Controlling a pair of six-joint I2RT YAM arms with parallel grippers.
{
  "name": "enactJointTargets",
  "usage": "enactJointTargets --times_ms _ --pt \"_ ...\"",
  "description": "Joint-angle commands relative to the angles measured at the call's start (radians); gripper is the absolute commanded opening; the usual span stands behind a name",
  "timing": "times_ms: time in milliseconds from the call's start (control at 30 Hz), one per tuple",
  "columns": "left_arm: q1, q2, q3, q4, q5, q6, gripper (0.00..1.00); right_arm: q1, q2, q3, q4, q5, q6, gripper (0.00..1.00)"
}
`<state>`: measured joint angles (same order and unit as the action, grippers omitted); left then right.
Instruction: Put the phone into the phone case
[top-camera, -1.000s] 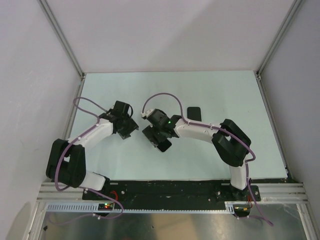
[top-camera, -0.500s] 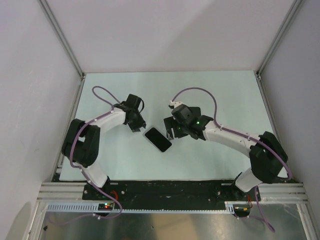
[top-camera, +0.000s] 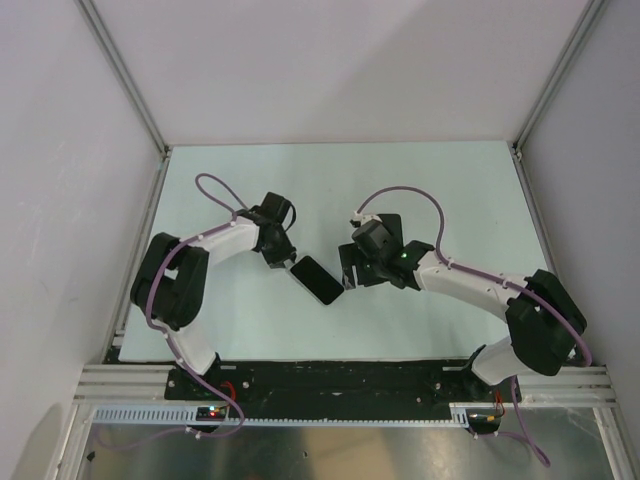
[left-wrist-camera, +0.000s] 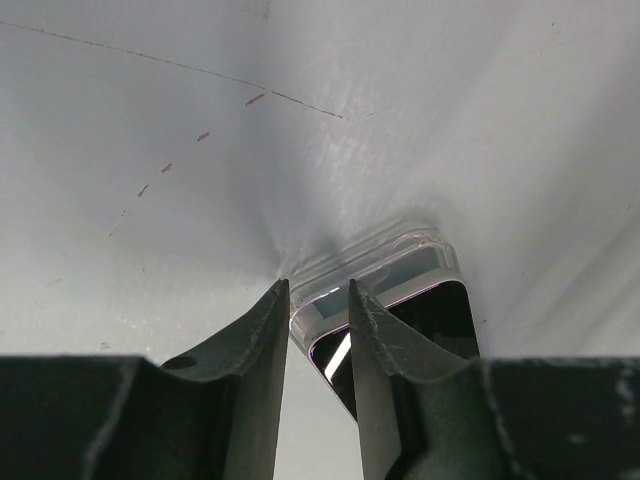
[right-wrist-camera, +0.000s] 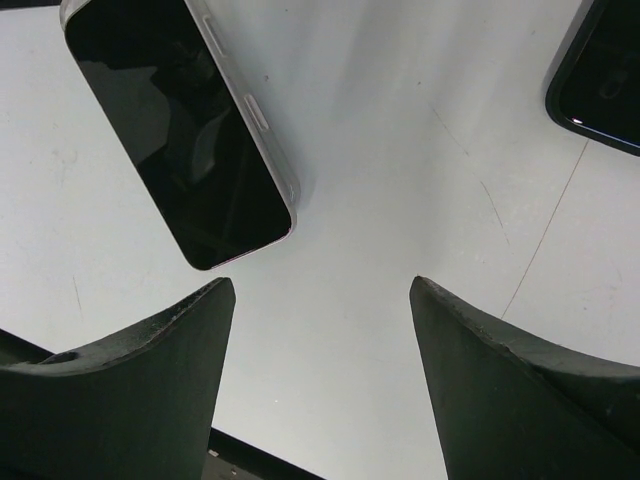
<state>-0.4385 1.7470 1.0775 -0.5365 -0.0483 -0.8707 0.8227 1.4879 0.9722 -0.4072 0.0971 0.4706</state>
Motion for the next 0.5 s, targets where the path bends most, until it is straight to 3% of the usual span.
enactJointTargets --times_ms 0,267,467 --pt "-0.003 -0.031 0.012 0.004 -0.014 0.015 0.35 -0.009 -0.027 -0.005 0.038 0.01 0.016 0.76" --pt "0.053 -0.107 0.024 0.003 -0.021 0.04 0.36 -0.01 0.001 -0.003 0.074 0.008 0.037 0.75" --pt "0.077 -0.01 0.08 0.003 -0.005 0.062 0.34 -0.014 0.082 0.059 0.152 0.005 -0.007 0.68"
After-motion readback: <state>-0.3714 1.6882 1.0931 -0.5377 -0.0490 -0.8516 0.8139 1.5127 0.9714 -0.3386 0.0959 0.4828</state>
